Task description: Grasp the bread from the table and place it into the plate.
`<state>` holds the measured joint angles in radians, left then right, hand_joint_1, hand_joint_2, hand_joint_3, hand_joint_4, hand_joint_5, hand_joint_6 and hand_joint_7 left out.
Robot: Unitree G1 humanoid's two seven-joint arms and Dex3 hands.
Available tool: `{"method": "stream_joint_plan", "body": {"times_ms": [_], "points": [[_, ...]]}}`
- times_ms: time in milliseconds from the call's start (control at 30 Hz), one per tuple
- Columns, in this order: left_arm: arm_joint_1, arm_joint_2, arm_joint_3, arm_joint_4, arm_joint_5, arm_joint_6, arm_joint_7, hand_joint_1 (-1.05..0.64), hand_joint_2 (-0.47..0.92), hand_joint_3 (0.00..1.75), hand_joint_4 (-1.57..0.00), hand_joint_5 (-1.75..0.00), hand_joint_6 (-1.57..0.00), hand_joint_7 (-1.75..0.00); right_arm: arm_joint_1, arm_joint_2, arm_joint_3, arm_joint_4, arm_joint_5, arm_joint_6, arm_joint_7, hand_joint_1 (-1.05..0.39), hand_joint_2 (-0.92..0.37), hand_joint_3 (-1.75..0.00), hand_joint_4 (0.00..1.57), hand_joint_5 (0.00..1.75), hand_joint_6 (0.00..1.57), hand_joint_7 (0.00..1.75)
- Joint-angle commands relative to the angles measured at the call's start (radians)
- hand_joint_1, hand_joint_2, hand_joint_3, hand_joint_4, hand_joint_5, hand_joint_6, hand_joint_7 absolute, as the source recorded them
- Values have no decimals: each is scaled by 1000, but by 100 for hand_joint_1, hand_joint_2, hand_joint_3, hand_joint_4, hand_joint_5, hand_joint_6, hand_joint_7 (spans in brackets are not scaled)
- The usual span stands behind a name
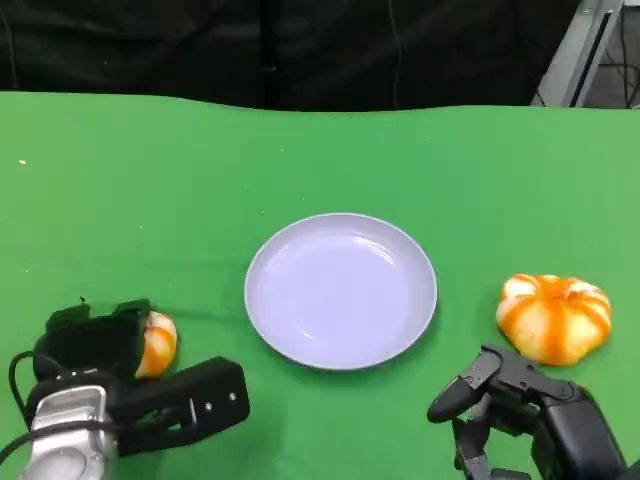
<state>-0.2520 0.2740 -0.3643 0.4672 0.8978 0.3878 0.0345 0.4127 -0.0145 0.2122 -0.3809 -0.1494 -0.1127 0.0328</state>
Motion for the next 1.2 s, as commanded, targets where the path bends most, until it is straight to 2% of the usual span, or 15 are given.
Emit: {"method": "stream_joint_plan", "body": {"times_ms": [33, 333, 433, 467, 500, 533, 567, 600, 633, 767, 800, 1000, 1200], "points": [[29, 13, -15, 44, -31, 19, -17, -49, 92, 8, -28, -28, -37, -5, 10, -4, -3, -32, 4, 12, -4, 2, -46, -124, 72, 167, 72, 135], [37, 13, -28, 25, -54, 32, 7, -49, 92, 6, -29, -28, -39, -4, 14, -15, -11, -37, 9, 8, 3, 3, -44, -126, 72, 168, 72, 135], [63, 18, -12, 4, -81, -23, 75, -42, 92, 6, -41, -35, -53, -10, 17, -12, -9, -41, 8, 8, 1, 3, -44, -126, 71, 167, 72, 135], [89, 30, 2, -4, -103, -131, 179, -41, 92, 6, -43, -35, -54, -10, 17, -13, -10, -40, 8, 7, 1, 2, -44, -126, 71, 167, 72, 135], [107, 40, 12, -6, -118, -212, 256, -33, 92, 14, -63, -115, -73, -73, 17, -13, -10, -40, 8, 6, 2, 2, -44, -125, 71, 167, 72, 135], [125, 46, 21, -9, -128, -299, 352, -31, 92, 18, -68, -144, -76, -102, 18, -14, -11, -42, 7, 9, 3, 2, -45, -125, 71, 167, 72, 135], [137, 49, 28, -11, -136, -370, 431, -28, 89, 46, -80, -162, -72, -145, 18, -13, -11, -44, 8, 14, 3, 3, -45, -125, 71, 166, 72, 134], [141, 50, 30, -6, -137, -415, 487, -26, 83, 62, -83, -168, -70, -159, 19, -12, -11, -46, 8, 19, 3, 3, -45, -125, 71, 166, 72, 134], [144, 51, 32, 0, -135, -453, 539, -24, 77, 74, -85, -171, -69, -167, 18, -11, -11, -46, 9, 20, 3, 4, -45, -125, 71, 167, 72, 134], [150, 52, 47, 12, -125, -588, 724, -20, 57, 110, -87, -174, -68, -174, 14, -10, -8, -43, 7, 19, 3, 3, -45, -125, 72, 167, 73, 135], [152, 53, 50, 11, -124, -617, 756, -20, 55, 114, -88, -175, -68, -174, 14, -9, -8, -42, 7, 20, 3, 3, -44, -125, 72, 167, 73, 135], [169, 65, 66, -64, -121, -761, 849, -19, 46, 127, -90, -175, -70, -175, 6, -7, -6, -34, 7, 18, 2, 2, -45, -126, 73, 167, 73, 135], [165, 70, 76, -105, -86, -807, 873, -17, 41, 131, -90, -175, -68, -175, 3, -9, -5, -33, 1, 20, 0, 3, -43, -128, 73, 167, 73, 136]]}}
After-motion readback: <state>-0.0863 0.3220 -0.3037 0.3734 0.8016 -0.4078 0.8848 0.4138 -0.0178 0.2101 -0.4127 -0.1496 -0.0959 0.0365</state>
